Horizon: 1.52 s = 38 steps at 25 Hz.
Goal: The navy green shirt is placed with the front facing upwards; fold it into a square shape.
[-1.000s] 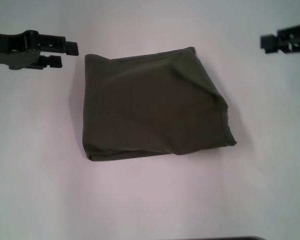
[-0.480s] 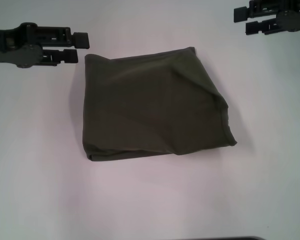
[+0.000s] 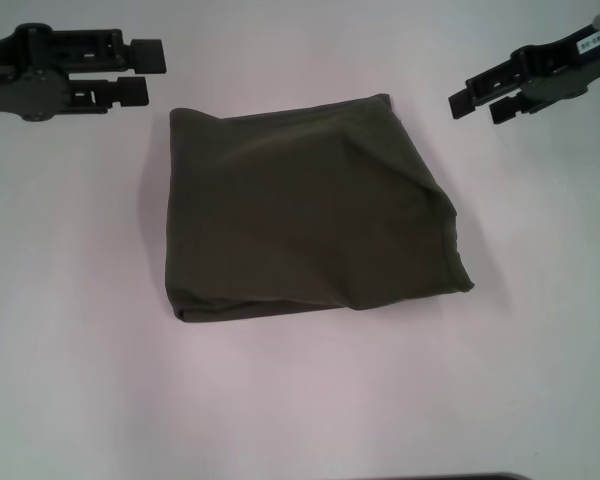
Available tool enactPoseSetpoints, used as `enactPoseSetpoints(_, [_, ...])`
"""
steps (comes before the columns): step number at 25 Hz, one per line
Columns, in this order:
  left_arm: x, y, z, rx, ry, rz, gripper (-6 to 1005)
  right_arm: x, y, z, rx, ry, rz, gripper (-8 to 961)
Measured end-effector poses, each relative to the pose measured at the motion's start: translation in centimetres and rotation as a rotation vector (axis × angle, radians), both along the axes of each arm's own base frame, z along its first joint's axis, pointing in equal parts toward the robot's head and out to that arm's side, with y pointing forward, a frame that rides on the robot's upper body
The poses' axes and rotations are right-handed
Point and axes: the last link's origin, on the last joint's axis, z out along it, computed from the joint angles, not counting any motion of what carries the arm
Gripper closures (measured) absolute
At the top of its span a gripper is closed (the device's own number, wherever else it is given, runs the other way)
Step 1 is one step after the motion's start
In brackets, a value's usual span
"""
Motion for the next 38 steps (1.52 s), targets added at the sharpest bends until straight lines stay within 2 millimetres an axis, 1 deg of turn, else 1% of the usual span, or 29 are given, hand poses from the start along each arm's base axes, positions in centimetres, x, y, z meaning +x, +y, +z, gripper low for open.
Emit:
enactPoseSetpoints(3, [0.2,0.2,-0.2,0.004,-0.002,-0.008,296,0.1,0.1,-1.1,0.021,0.009,-0.020,146])
enactPoseSetpoints(7, [0.4,0.5,-0.4,0.012,0.001,-0.009,296,0.1,-0.3,-3.3,0.021,0.024,-0.045,146])
enactPoseSetpoints(12, [0.4,0.7,-0.7,0.019,0.001,-0.004,296,0.2,-0.1,-5.0,0.045,0.017,-0.045,147])
enactPoseSetpoints(20, [0.4,0.7,-1.2,0.018,-0.006,-0.001,296,-0.3,0.5,-6.2,0.092,0.032,-0.043,148])
enactPoseSetpoints(28, [0.3,0.9,-1.3,0.028,-0.007,0.006,295,-0.7,0.3,-8.2,0.090,0.047,-0.048,150])
enactPoseSetpoints(38, [0.2,0.9,-1.6,0.029,-0.010,0.000,295,-0.9,0.5,-8.8,0.110,0.053,-0.045,152])
